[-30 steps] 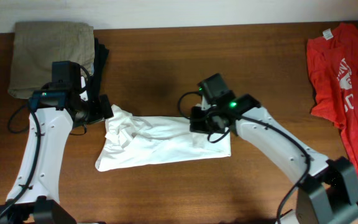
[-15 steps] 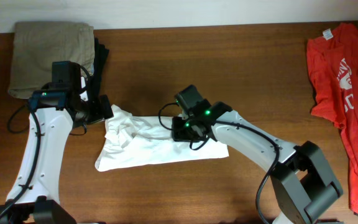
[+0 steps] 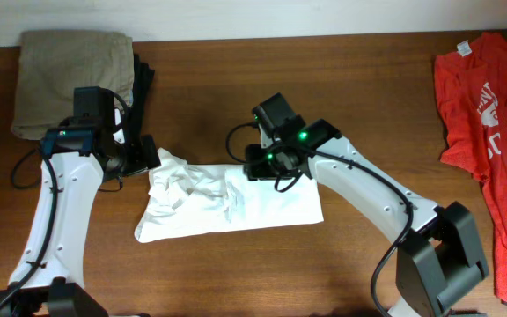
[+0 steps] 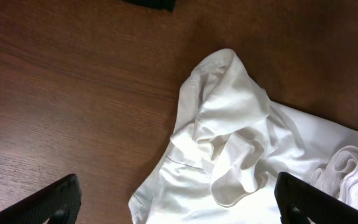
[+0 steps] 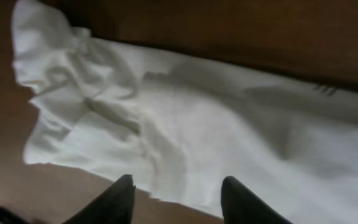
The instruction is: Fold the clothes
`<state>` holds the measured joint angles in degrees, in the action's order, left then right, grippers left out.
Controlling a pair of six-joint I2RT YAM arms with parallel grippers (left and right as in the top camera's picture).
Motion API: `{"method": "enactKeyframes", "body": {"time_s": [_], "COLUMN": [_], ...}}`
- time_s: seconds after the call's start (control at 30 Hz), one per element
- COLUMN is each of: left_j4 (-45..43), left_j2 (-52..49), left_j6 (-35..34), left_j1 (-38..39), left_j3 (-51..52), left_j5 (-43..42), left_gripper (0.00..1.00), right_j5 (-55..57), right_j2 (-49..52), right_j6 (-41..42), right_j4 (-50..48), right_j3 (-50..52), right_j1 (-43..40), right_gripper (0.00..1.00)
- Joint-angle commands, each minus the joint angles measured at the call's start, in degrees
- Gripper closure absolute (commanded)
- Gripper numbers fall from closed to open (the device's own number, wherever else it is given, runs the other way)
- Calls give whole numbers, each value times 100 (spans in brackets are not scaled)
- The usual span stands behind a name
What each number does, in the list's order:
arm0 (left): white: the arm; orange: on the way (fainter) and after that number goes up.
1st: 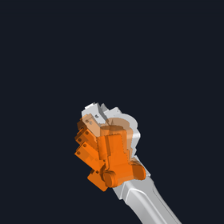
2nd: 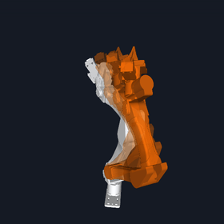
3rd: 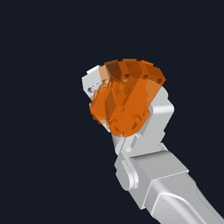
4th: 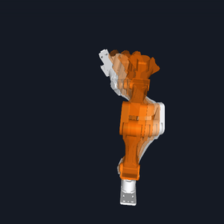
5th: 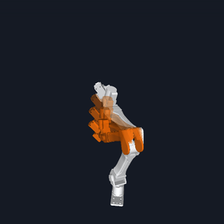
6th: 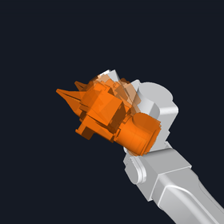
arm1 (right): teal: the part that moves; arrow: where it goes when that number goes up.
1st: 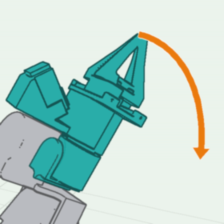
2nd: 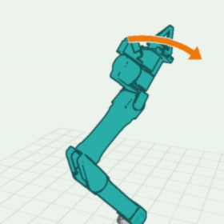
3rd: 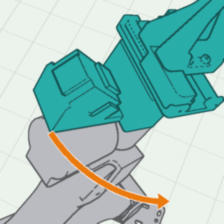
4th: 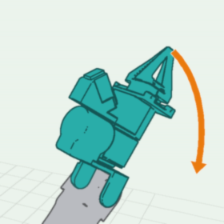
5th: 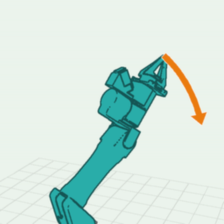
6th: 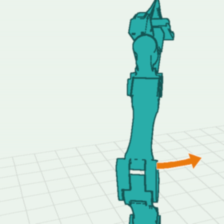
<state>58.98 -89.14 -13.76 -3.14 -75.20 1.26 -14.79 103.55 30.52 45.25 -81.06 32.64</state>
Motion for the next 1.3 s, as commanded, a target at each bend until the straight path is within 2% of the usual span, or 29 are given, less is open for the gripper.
{"method": "enactKeyframes", "body": {"time_s": [0.0, 0.03, 0.07, 0.17, 0.47, 0.67, 0.73, 0.8, 0.87, 0.93, 1.03, 1.13, 1.27], "left_j4": [13, 17, 22, 24, 26, 66, 66, 66, 68, 66, 66, 66, 70], "left_j2": [2, 2, 2, 2, 2, 2, 2, 2, 2, 2, 2, 2, 2], "left_j6": [-9, -9, -11, -9, -11, -9, -11, -9, -11, -9, -11, -11, -11], "left_j1": [-24, -24, -24, -24, -24, -24, -24, -24, -24, -24, -24, -24, -24], "left_j3": [15, 15, 15, 15, 15, 15, 15, 15, 15, 15, 15, 15, 15], "left_j5": [-46, -46, -46, -46, -46, -46, -46, -46, -46, -46, -46, -46, -48], "left_gripper": [1, 1, 1, 1, 1, 1, 1, 1, 1, 1, 1, 1, 1], "right_j5": [87, -35, -203, -892, -901, -634, -293, 129, 511, 581, 579, 525, 385], "right_j2": [118, 210, 326, 791, 1790, 1250, 837, 485, 229, 140, 197, 293, 520], "right_j6": [-168, -184, -278, -527, -754, -1080, -1080, -1078, -1054, -1056, -1056, -1014, -898], "right_j4": [37, 13, -57, -411, -1038, -785, -334, 236, 756, 1143, 1482, 1294, 614], "right_j3": [118, 149, 177, 195, 192, -46, -275, -498, -599, -597, -481, -94, 509], "right_j1": [-205, -240, -262, -267, -354, -424, -435, -476, -553, -686, -839, -846, -872], "right_gripper": [87, 94, 96, 96, 95, 94, 88, 76, 71, 71, 77, 83, 84]}}
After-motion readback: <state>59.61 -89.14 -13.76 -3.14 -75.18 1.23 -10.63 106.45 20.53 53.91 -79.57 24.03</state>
